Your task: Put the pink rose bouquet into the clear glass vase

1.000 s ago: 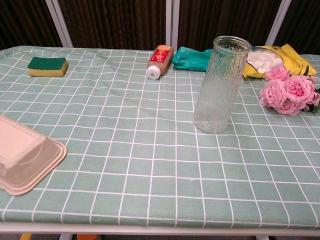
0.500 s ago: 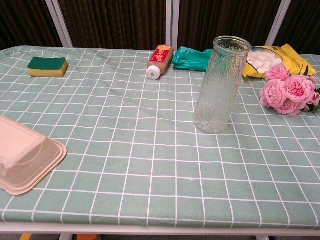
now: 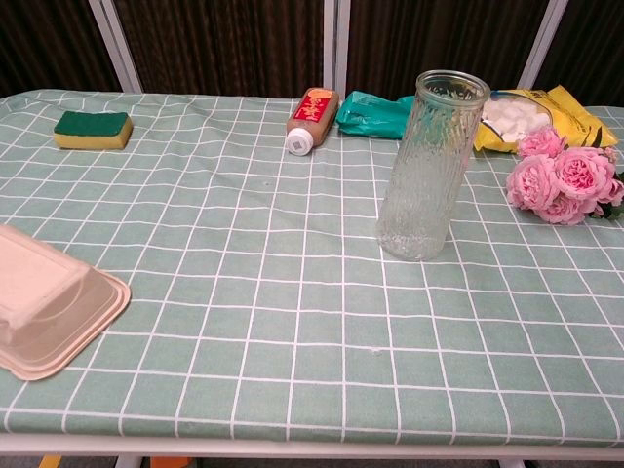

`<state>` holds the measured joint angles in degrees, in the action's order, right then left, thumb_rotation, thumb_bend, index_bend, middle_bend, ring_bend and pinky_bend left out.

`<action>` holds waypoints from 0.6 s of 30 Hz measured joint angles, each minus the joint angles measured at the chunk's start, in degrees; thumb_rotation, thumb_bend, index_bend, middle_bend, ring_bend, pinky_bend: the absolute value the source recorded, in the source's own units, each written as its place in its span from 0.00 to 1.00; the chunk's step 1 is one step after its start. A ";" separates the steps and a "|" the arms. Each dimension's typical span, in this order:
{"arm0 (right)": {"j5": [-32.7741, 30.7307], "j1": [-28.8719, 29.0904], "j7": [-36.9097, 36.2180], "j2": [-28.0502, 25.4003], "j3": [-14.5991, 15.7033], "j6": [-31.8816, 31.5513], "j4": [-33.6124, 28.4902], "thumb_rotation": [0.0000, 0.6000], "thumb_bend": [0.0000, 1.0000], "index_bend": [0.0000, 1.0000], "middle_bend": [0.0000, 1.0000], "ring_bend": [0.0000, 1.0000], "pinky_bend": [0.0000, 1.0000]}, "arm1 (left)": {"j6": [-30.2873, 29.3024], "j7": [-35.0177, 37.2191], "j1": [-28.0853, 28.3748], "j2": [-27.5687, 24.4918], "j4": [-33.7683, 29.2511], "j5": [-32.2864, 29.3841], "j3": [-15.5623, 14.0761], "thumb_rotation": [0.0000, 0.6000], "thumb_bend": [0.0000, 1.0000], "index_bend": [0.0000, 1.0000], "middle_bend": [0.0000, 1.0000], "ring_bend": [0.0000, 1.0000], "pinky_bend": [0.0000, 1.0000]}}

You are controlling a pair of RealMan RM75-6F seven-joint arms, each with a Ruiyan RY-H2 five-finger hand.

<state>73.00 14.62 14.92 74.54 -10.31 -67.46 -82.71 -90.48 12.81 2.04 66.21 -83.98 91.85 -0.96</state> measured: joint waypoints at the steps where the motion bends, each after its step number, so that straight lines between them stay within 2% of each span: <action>1: -1.28 1.23 0.43 0.32 -0.57 1.88 0.41 1.00 0.01 0.00 0.00 0.00 0.00 | 0.01 0.21 -0.03 -0.08 0.12 -0.15 0.04 1.00 0.06 0.11 0.02 0.00 0.12; 9: -8.30 10.31 5.39 5.54 -3.65 10.74 7.30 1.00 0.01 0.00 0.00 0.00 0.00 | 0.08 1.29 -0.49 -0.16 1.27 -0.83 0.03 1.00 0.06 0.11 0.02 0.00 0.12; 18: -13.47 17.09 6.69 9.70 -4.04 20.11 14.56 1.00 0.00 0.00 0.00 0.00 0.00 | 0.35 2.35 -0.59 -0.08 2.35 -1.38 0.25 1.00 0.06 0.11 0.02 0.00 0.12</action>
<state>59.52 31.71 21.61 84.23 -14.34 -47.35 -68.15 -90.13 15.15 1.44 66.13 -81.63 90.47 -0.71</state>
